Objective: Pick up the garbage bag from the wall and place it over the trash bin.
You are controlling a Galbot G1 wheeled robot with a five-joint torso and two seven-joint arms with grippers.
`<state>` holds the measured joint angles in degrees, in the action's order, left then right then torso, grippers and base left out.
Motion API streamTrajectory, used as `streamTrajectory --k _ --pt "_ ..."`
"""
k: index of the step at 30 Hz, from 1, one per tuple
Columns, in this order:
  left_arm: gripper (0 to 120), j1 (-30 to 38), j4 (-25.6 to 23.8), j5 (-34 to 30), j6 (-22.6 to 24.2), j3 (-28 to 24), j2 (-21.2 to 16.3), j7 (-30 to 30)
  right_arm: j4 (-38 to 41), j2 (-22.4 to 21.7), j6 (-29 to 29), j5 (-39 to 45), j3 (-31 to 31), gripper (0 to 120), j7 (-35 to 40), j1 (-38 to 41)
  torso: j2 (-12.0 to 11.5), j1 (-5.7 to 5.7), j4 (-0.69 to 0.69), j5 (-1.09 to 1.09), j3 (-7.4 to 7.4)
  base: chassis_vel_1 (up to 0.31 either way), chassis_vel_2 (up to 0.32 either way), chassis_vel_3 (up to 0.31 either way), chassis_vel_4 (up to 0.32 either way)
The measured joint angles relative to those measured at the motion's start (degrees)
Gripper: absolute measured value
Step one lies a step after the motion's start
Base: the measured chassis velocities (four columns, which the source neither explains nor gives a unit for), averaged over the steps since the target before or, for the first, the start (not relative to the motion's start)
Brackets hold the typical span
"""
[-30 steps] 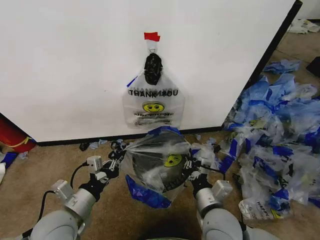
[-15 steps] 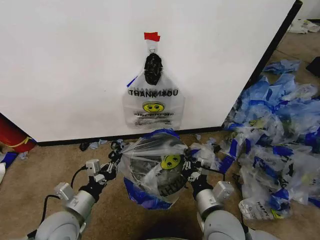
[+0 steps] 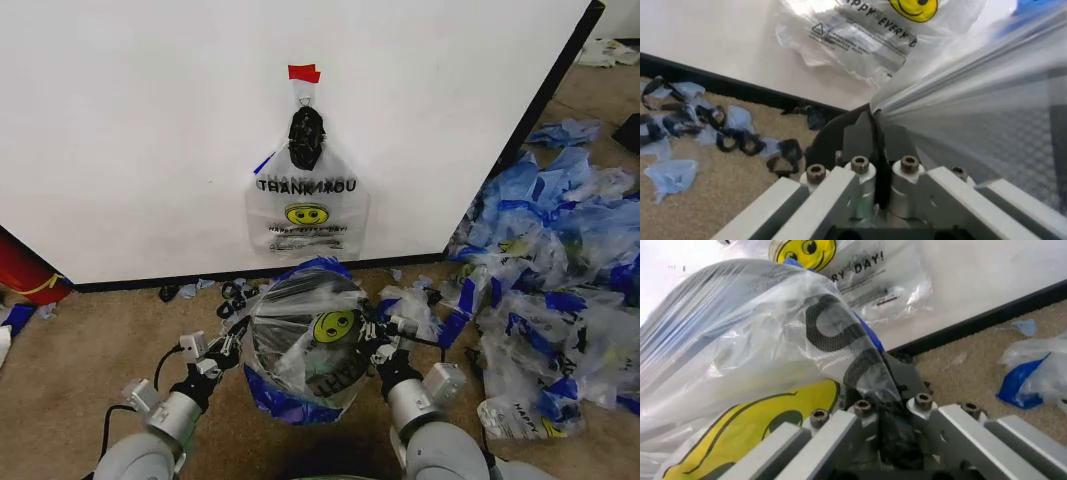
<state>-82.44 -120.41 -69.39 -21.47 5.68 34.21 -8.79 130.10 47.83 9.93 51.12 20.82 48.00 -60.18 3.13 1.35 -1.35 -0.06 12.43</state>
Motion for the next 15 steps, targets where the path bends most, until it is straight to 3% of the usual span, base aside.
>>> streamTrajectory --k 15 --pt "0 0.05 1.39 1.02 -0.02 -0.75 3.04 0.99 -0.01 0.19 0.03 -0.58 0.17 0 0.02 -0.26 0.0 0.0 0.0 -0.01 0.0 0.0 0.0 0.0 0.0"
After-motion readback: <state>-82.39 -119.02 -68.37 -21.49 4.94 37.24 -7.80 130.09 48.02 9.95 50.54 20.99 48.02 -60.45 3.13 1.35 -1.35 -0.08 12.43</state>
